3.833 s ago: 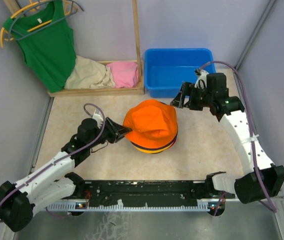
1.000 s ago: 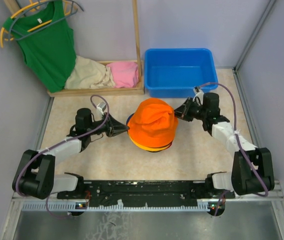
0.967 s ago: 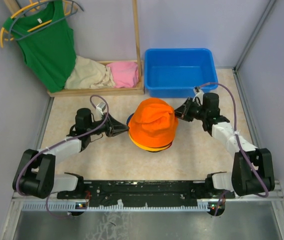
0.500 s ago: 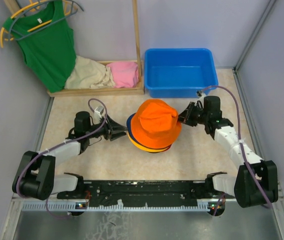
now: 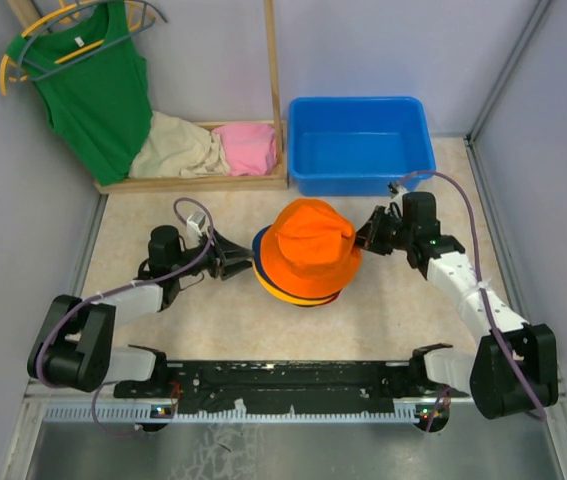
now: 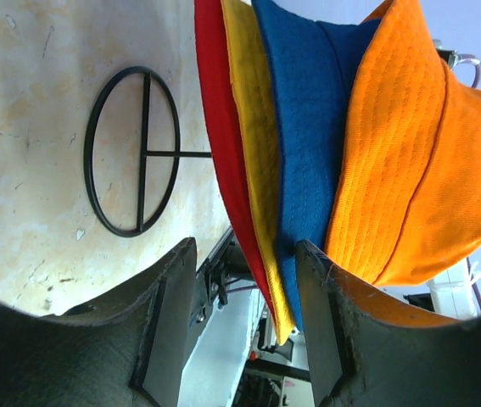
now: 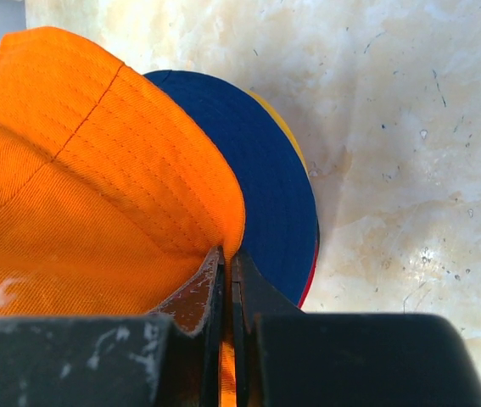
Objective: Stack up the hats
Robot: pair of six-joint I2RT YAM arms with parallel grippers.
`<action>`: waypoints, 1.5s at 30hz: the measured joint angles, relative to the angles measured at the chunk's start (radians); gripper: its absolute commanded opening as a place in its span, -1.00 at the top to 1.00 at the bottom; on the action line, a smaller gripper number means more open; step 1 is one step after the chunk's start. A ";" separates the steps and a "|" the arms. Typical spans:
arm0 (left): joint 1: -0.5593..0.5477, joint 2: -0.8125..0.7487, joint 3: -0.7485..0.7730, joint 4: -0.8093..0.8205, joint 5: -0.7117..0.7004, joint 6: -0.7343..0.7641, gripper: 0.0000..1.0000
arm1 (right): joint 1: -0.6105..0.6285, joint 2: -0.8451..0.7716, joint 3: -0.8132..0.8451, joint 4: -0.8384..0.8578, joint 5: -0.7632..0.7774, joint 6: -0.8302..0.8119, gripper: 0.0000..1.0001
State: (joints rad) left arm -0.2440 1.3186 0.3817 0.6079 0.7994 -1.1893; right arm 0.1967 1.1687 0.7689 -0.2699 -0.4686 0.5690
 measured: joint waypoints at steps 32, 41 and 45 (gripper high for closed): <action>-0.077 0.151 -0.117 0.404 -0.060 -0.161 0.93 | 0.050 -0.062 0.019 -0.078 0.048 0.019 1.00; -0.077 0.270 -0.121 0.509 -0.046 -0.142 0.97 | 0.050 -0.092 0.000 -0.051 -0.002 0.061 1.00; -0.077 0.313 -0.121 0.571 -0.035 -0.147 0.99 | 0.050 -0.107 -0.042 -0.008 -0.030 0.082 1.00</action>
State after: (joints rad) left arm -0.3210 1.6318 0.2611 1.1793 0.7643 -1.3361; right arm 0.2470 1.0618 0.7269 -0.2775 -0.4988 0.6510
